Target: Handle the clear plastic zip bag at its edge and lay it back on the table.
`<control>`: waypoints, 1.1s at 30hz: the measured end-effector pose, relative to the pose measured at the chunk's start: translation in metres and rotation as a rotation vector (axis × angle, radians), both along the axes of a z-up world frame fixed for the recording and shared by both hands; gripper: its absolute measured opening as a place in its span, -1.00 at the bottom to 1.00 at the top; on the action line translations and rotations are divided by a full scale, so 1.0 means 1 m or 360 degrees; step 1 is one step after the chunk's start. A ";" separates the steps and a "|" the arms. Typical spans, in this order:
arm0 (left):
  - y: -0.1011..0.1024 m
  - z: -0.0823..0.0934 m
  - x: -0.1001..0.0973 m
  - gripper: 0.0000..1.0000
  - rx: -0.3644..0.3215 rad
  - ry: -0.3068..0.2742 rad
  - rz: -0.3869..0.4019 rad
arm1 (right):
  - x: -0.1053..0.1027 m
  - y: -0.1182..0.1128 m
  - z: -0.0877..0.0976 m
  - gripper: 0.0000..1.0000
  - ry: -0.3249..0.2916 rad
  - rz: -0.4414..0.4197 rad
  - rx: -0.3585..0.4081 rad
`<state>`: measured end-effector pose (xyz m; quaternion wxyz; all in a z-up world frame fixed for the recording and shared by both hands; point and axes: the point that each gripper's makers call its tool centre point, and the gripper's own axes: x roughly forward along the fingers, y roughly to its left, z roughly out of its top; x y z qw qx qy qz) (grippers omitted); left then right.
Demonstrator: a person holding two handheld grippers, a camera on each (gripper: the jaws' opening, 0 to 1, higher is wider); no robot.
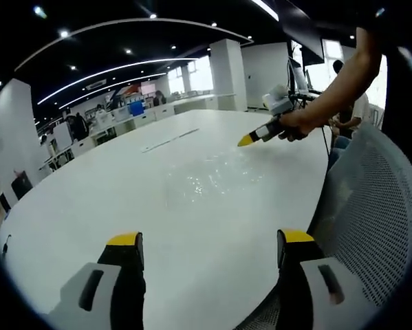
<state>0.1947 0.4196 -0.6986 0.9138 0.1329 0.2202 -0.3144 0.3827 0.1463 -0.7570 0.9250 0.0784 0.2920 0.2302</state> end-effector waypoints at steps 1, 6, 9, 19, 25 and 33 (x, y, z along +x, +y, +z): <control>-0.001 0.000 0.000 0.52 0.0001 0.0004 -0.0001 | 0.000 0.001 -0.001 -0.55 0.0003 -0.0003 0.0006; -0.006 0.003 0.005 0.45 0.0018 0.0035 -0.0014 | 0.001 -0.001 -0.004 -0.78 0.0042 -0.0018 0.0027; -0.022 0.011 0.010 0.38 0.0023 0.0028 -0.0036 | -0.001 -0.001 -0.003 -0.93 0.0058 -0.0045 0.0040; -0.073 0.017 0.002 0.35 -0.0010 -0.0008 -0.0155 | -0.003 0.000 0.004 -1.00 0.0032 -0.0091 0.0074; -0.076 0.016 0.002 0.39 -0.0033 -0.0001 -0.0150 | 0.001 -0.003 -0.001 -0.79 -0.0019 -0.0064 -0.0030; -0.085 0.018 0.010 0.37 -0.0092 0.0007 -0.0113 | 0.010 -0.003 -0.009 -0.68 0.0012 -0.0045 -0.0021</control>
